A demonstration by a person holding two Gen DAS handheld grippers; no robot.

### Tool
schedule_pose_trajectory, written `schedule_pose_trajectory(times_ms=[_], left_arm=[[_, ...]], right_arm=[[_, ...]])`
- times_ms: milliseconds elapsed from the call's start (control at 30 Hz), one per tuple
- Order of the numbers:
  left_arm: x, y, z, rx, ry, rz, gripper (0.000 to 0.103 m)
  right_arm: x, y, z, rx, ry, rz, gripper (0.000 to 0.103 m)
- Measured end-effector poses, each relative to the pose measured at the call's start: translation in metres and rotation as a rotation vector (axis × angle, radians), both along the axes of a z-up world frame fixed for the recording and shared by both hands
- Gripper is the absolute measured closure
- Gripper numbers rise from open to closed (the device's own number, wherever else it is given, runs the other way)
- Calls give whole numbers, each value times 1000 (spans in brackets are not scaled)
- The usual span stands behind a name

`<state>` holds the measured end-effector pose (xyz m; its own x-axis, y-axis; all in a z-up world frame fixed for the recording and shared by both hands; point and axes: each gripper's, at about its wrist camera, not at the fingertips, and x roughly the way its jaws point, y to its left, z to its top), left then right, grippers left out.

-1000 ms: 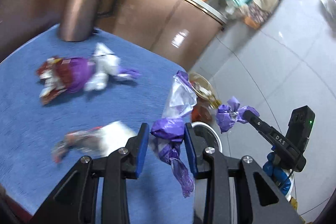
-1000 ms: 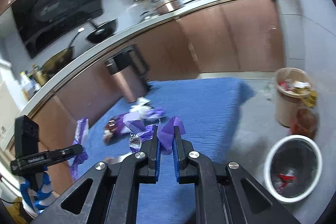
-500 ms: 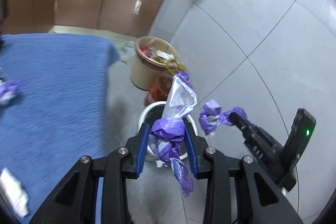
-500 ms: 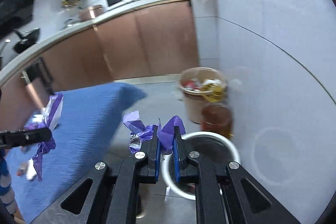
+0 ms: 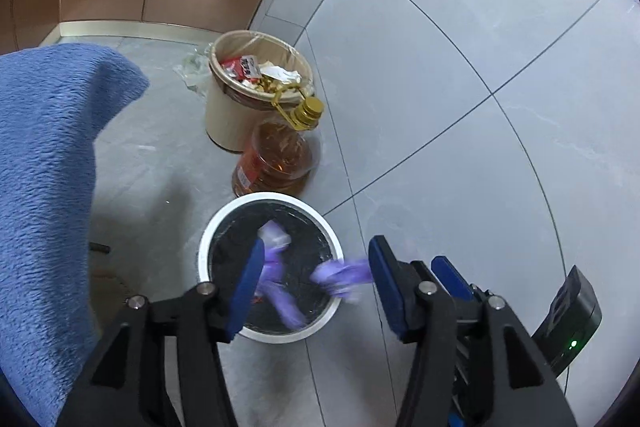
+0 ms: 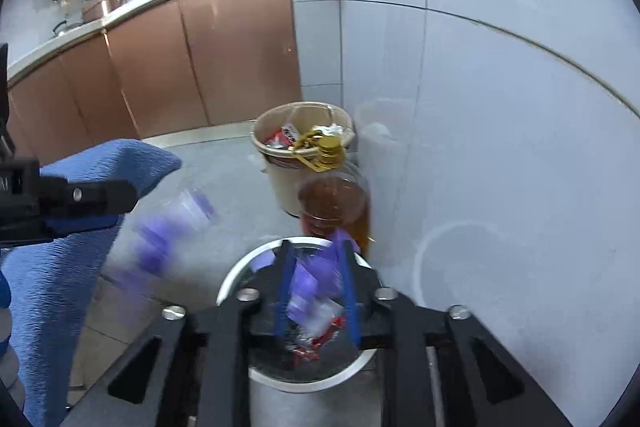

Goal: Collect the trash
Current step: 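Carry the purple wrappers to the white bin and open both tools over it, then move both tools back to the towel toward the clear wrapper and tissue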

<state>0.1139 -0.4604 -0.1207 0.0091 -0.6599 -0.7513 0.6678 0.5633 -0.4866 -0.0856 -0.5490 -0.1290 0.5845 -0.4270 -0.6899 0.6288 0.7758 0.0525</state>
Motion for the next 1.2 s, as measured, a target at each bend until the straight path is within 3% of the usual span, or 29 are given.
schedule_pose_trajectory(times_ms=[300,767,1200], left_arm=[[-6,36,16,10,-84,47,51],[-24,171,78,6,-330,258,51],[-40,299,108,16,-437,379,51]], right_arm=[[-2,6,7,4,-9,7,65],[-4,51,54,9,-122,100,62],[8,123,105,3,-223,299,62]])
